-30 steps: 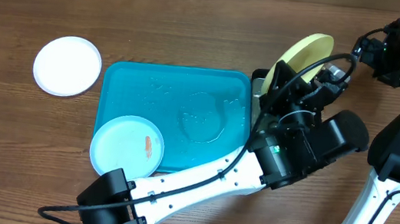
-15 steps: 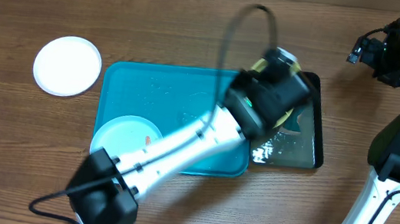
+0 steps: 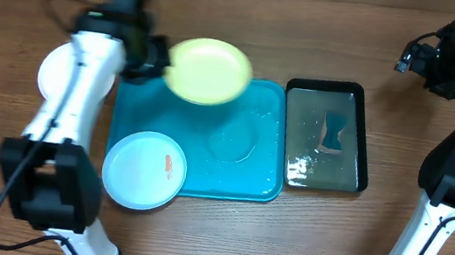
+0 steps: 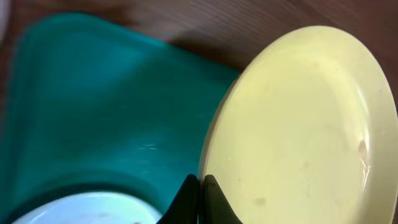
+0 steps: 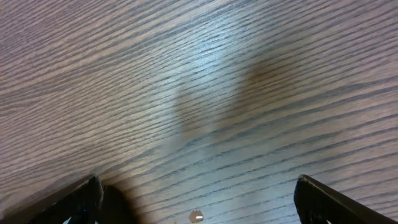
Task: Clean dirty plates on tray and stack at the side
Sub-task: 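Carry the yellow plate left and stack it on the white plate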
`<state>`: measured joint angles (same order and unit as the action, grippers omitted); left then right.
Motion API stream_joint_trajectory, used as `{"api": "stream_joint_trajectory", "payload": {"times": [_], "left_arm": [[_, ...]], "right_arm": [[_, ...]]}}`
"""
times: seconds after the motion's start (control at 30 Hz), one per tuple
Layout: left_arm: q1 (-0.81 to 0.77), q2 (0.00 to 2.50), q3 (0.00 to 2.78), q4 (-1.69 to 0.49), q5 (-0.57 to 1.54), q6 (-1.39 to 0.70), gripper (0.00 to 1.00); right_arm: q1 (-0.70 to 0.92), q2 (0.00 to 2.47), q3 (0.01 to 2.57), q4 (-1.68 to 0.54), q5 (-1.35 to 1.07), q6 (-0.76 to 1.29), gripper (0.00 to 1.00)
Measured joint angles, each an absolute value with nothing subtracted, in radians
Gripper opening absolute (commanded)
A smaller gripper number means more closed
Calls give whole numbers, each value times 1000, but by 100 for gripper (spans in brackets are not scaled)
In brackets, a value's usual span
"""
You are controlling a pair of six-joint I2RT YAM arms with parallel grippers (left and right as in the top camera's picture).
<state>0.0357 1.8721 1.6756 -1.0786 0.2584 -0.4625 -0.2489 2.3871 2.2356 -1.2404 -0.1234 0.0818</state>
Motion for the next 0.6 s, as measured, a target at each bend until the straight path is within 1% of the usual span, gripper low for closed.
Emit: {"api": "stream_joint_trajectory", "payload": {"times": [0.2,0.37,0.47,0.6], "left_arm": [[378,1872,1676,-1112,289,-466,4],[576,1872,1676,-1106,273,-466,4],[639,1872,1676,-1084,264,-466,4],[651,1872,1673,-1023,216,-466,4]], "right_arm": [[-249,2387,2236,-1241,-123,82,100],[-249,2387,2236,-1241,-123,82,100],[-249,2387,2236,-1241,-124,82,100],[-249,2387,2236,-1241,-123,82,100]]}}
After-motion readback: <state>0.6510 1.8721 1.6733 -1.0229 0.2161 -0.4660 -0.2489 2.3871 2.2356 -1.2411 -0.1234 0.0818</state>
